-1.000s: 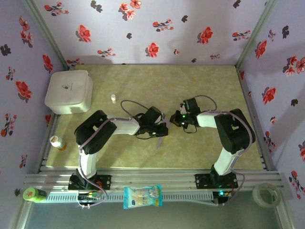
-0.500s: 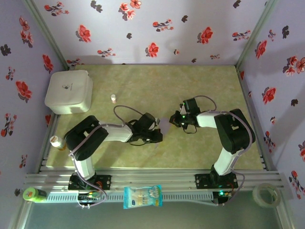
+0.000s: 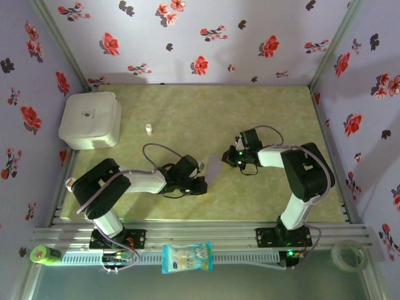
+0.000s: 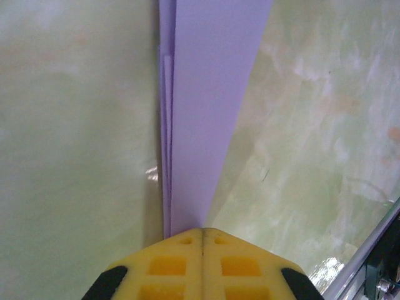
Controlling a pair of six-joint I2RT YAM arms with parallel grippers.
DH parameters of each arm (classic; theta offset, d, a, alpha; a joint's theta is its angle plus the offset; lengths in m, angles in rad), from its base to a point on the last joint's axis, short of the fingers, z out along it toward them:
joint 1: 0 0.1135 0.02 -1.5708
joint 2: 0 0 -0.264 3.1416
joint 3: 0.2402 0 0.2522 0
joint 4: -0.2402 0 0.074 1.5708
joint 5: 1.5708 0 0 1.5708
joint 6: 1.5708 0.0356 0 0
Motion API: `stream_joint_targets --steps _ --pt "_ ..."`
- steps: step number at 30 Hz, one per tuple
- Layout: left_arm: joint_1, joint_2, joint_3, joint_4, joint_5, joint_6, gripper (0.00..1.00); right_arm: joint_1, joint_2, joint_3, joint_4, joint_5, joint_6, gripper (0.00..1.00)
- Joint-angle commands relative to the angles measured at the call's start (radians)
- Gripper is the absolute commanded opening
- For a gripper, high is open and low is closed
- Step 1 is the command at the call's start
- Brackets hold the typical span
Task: Fold a paper plane with a square sheet of paper (pick it up from the middle)
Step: Fold the wing for the fifth time at the center of the table.
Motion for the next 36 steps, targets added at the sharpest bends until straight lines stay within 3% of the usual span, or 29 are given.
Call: stream_joint_targets --steps 1,14,20,26,36 --pt "-0.024 -0.013 -0.064 -0.219 0.021 0.017 0.04 -0.007 0.036 -0.028 -0.096 0.113 -0.020 0.00" --pt "-0.030 -0.143 -0.113 -0.221 -0.001 0.015 0.00 -0.008 0.034 -0.028 -0.095 0.114 -0.014 0.00" --pt "0.009 -0.255 -0.107 -0.131 -0.046 -0.005 0.00 -0.006 0.030 -0.028 -0.090 0.109 -0.010 0.00" --pt "0.077 -0.161 0.034 -0.079 -0.026 0.009 0.00 -0.005 0.039 -0.026 -0.082 0.096 -0.001 0.00" --pt "0.097 0.082 0.224 -0.006 0.004 -0.001 0.00 -0.003 0.034 -0.029 -0.073 0.085 0.007 0.00"
